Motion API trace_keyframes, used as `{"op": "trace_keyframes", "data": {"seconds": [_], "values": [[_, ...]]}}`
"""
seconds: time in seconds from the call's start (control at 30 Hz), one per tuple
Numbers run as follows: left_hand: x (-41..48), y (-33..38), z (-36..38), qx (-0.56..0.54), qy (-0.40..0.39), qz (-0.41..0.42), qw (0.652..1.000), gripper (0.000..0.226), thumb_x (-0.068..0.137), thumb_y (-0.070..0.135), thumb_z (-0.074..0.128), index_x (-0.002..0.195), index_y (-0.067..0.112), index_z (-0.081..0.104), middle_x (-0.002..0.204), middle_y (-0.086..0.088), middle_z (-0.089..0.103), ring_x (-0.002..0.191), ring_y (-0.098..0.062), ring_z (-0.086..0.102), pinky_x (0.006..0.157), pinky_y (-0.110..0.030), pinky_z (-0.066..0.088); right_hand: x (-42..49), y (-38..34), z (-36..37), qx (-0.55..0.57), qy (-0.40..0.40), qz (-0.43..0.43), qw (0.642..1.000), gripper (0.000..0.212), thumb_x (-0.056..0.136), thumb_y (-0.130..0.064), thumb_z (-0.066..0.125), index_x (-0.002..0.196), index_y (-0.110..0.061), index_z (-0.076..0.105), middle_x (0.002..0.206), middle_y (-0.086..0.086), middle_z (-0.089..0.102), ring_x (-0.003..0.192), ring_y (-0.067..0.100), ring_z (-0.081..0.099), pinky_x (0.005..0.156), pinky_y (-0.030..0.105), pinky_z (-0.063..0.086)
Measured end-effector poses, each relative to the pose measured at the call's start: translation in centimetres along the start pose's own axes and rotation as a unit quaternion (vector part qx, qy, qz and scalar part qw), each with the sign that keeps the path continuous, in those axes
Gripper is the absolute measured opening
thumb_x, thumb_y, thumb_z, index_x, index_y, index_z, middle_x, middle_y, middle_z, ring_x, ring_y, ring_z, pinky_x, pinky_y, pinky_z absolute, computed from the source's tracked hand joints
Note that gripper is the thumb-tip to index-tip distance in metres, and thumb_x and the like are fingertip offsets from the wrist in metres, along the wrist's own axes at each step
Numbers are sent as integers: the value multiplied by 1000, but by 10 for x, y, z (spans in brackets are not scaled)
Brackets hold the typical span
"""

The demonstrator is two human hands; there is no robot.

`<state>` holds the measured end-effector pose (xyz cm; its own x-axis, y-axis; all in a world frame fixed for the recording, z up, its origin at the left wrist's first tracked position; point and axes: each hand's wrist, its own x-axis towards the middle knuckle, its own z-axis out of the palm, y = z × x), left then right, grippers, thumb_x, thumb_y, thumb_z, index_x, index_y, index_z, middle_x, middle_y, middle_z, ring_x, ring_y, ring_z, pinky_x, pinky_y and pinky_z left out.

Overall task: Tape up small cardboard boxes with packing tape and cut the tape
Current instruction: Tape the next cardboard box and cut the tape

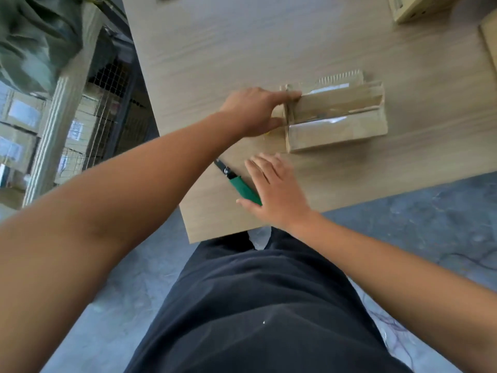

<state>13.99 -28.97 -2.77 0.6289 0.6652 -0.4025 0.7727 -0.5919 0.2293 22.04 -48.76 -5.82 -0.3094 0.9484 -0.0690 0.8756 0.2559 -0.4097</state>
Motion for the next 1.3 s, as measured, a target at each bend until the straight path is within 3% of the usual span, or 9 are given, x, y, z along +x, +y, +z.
{"op": "trace_keyframes", "data": {"seconds": [0.17,0.37,0.53,0.6,0.73,0.8,0.93,1.1,1.3], "values": [[6,-5,3,-24,9,30,999,64,92,59,57,150,50,33,136,-1,64,124,-32,57,97,-42,50,8,-25,50,-107,-48,140,983,59,90,-54,63,128,-9,57,121,12,59,101,33,55,83,45,43],[6,-8,-1,-54,21,59,997,63,90,55,61,148,48,39,136,8,63,126,-27,57,99,-40,49,-36,-20,32,3,34,235,971,37,104,-32,42,121,-4,59,99,8,62,80,30,60,64,40,45],[2,-9,0,-65,26,53,996,59,89,57,60,145,47,43,129,8,67,122,-26,60,93,-37,49,-43,-15,-35,259,259,437,822,29,102,-47,41,110,-21,50,83,-6,51,71,9,51,60,19,37],[-2,-11,2,-78,36,23,996,54,87,61,58,138,44,49,123,6,69,118,-26,62,90,-38,52,-8,-3,-56,231,293,433,820,27,102,-41,44,105,-15,52,86,0,55,78,15,54,66,25,41],[-15,-17,0,-104,40,-39,993,41,89,56,55,119,30,63,116,1,71,109,-28,64,82,-37,51,55,18,-60,80,120,394,908,42,106,-32,38,122,4,55,128,24,57,127,37,47,106,46,33],[-22,-25,-6,-142,17,-35,989,29,90,45,55,110,27,66,114,0,70,98,-26,65,78,-34,52,60,18,-51,48,22,406,912,53,108,-35,31,143,3,45,157,22,35,150,35,24,121,50,15],[-48,-47,-8,-287,-19,8,958,18,93,38,61,105,26,67,112,4,71,65,-16,70,61,-32,57,59,15,-45,37,-14,403,914,54,107,-36,30,143,2,47,164,23,19,154,40,7,123,56,2],[-62,-61,9,-100,-13,2,995,28,94,50,61,107,28,71,108,0,68,103,-25,62,74,-31,40,64,13,-56,35,-123,384,915,57,105,-37,26,138,0,55,167,20,3,154,40,-8,121,61,-7],[-57,-46,12,-77,9,-16,997,19,95,40,59,97,24,67,99,2,62,96,-26,59,69,-31,38,64,0,-63,-29,-213,358,908,55,105,-36,26,143,-4,50,166,22,-14,151,43,-20,119,65,-8]]}}
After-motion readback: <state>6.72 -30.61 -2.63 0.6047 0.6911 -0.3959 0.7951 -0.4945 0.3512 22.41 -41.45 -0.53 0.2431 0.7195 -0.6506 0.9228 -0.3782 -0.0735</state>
